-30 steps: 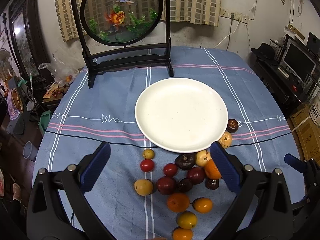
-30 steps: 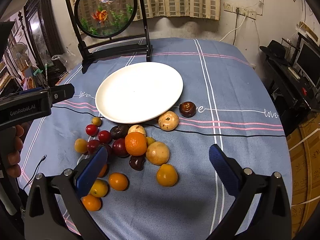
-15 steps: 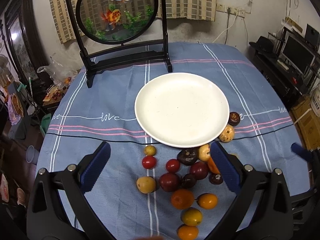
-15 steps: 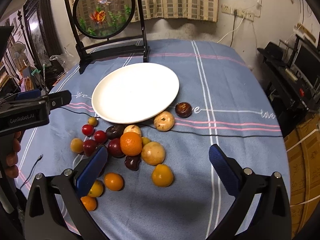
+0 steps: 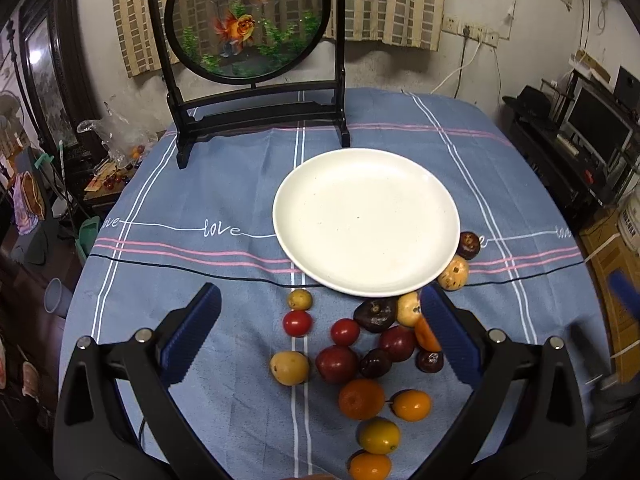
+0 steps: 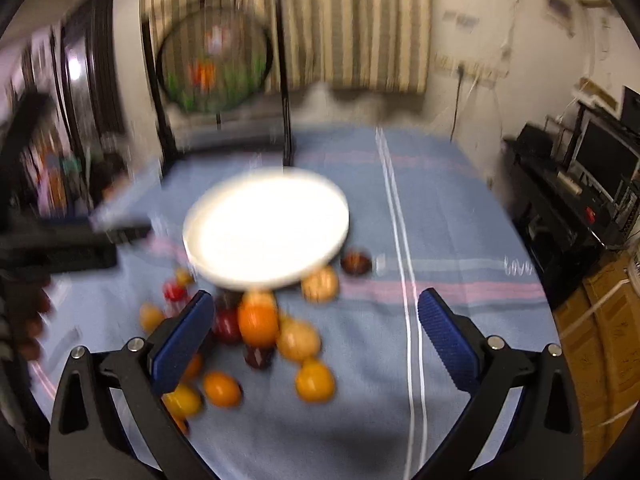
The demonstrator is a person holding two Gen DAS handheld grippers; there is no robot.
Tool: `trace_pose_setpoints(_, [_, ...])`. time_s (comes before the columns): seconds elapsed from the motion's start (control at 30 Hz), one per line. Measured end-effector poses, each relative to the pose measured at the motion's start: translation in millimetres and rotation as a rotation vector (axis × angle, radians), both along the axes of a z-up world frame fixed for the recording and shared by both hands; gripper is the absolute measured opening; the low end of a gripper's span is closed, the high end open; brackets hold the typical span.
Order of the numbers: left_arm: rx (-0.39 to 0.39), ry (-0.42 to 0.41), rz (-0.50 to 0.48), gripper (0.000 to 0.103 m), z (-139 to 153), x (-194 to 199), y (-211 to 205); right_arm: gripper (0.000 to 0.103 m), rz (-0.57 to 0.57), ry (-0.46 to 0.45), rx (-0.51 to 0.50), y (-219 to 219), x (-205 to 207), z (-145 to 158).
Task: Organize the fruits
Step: 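Move both tools down toward the fruit pile in front of the plate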
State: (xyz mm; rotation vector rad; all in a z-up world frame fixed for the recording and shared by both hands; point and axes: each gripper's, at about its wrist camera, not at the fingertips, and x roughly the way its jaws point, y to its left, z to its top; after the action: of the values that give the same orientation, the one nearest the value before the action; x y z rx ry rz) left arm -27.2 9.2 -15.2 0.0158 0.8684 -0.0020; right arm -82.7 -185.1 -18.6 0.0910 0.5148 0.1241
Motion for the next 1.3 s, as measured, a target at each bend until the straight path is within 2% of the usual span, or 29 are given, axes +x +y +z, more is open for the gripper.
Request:
trace_pose_setpoints(0.07, [-0.008, -0.001, -0.001, 0.101, 0, 0, 1, 0.102, -0.028, -0.083, 0.043, -8, -8, 10])
trace_pose_setpoints(0.1, [-0.009, 0.005, -0.003, 0.101, -1, 0, 1, 0.102, -0.051, -0.068, 0.046, -11, -5, 12])
trace_pose_setpoints(0.2, [-0.016, 0.006, -0.004, 0.101, -3, -1, 2, 0.102, -0.027, 0.025, 0.038, -17, 9, 9])
trace_pose_setpoints(0.3, [-0.021, 0.006, -0.015, 0.101, -4, -7, 5, 0.102, -0.026, 0.054, 0.046, -23, 10, 0])
trace_pose_setpoints(0.47, [-0.024, 0.016, -0.051, 0.101, -15, -18, 12, 0.102, 0.023, 0.248, 0.077, -32, 16, -31])
trace_pose_setpoints(0.53, [-0.034, 0.029, -0.068, 0.101, -20, -24, 15, 0.102, 0.041, 0.304, 0.059, -29, 12, -44])
trace_pose_setpoints(0.63, [-0.033, 0.047, -0.09, 0.101, -28, -34, 19, 0.102, 0.073, 0.34, 0.002, -20, 3, -57])
trace_pose_setpoints(0.73, [-0.036, 0.064, -0.112, 0.101, -35, -45, 22, 0.102, 0.099, 0.36, -0.024, -13, -1, -65])
trace_pose_setpoints(1.0, [0.001, 0.089, -0.171, 0.101, -50, -66, 8, 0.102, 0.114, 0.401, 0.027, -11, -6, -77])
trace_pose_setpoints(1.13, [0.0, 0.07, -0.16, 0.101, -45, -65, 4, 0.102, 0.112, 0.367, 0.006, -8, -7, -69])
trace_pose_setpoints(1.23, [0.024, 0.048, -0.115, 0.101, -37, -59, 2, 0.102, 0.117, 0.34, 0.005, -5, -8, -63])
trace_pose_setpoints(1.3, [0.002, 0.04, -0.111, 0.101, -31, -54, 1, 0.102, 0.118, 0.334, 0.012, -4, -7, -61])
